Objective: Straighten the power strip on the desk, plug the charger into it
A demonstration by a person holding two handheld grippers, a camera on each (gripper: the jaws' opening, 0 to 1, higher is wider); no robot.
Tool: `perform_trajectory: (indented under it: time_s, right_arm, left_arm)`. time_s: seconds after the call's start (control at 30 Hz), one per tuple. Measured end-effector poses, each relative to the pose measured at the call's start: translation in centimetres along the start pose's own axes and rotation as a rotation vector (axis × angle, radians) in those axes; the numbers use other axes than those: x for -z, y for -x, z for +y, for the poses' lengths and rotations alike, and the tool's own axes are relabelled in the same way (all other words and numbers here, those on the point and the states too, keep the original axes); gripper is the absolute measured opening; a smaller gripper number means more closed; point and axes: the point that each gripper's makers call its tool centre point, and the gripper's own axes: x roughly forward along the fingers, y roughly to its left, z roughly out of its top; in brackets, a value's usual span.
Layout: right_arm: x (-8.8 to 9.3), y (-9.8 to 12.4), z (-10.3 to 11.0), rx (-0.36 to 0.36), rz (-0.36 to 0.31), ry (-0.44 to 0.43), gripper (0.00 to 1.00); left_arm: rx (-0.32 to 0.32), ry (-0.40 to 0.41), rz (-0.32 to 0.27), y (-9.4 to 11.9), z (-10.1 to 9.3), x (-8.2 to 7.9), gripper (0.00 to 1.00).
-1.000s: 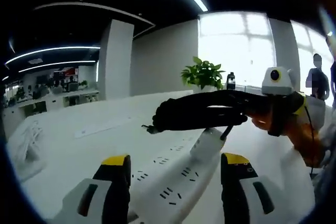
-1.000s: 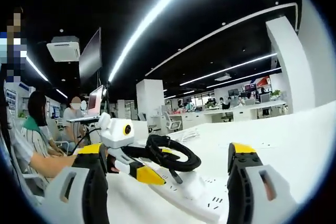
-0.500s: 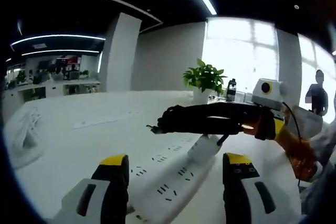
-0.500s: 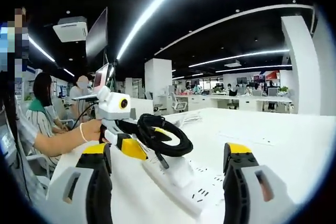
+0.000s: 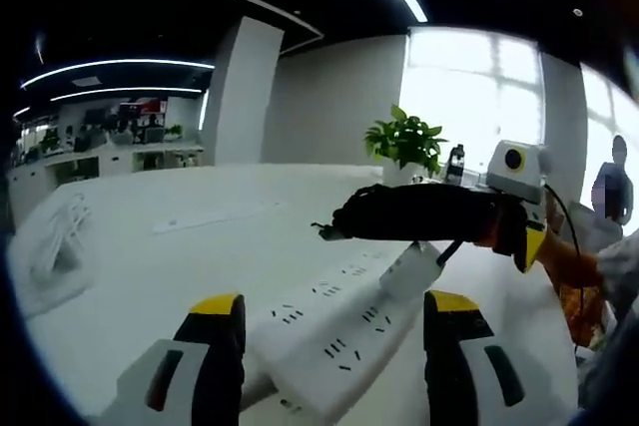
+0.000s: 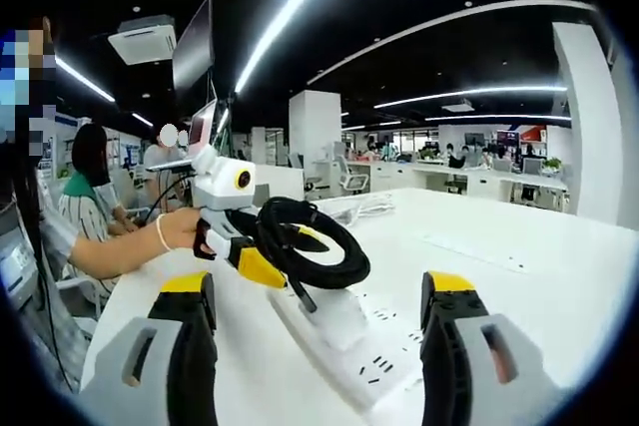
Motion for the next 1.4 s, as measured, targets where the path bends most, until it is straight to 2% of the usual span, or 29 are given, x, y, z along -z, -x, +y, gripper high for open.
perform_trajectory:
  time_s: [0.13,0.3,0.57,0.7,0.87,1.17,1.4]
  right_arm:
    - [0.6,-0.4,-0.2,-0.006,0.033,0.018,0.83]
    - [1.0,-0.6,-0.5,-0.010,0.064,0.033,0.82]
    - [1.6,-1.1,-0.7,-0.022,0.114,0.057,0.81]
    - [1.8,-1.4,-1.0,-0.029,0.137,0.063,0.80]
    - [2.4,-1.8,-1.4,-0.042,0.170,0.047,0.80]
    - [3.1,-2.5,-1.3,-0.060,0.234,0.091,0.76]
    - [4.0,-3.0,-0.8,-0.101,0.335,0.156,0.75]
  left_arm:
    - [0.030,-0.058,0.057,0.4,-0.7,0.6,0.74]
    - [0.032,-0.138,0.067,1.6,-0.8,0.4,0.74]
    - [0.075,-0.182,0.075,2.7,-1.1,0.4,0.74]
    - [0.098,-0.192,0.089,3.0,-1.4,0.6,0.73]
    - [0.086,-0.188,0.088,3.1,-1.0,0.3,0.73]
    - [0.082,-0.175,0.069,3.0,-0.6,-0.3,0.72]
    - [0.106,-0.192,0.084,2.7,-1.2,0.3,0.72]
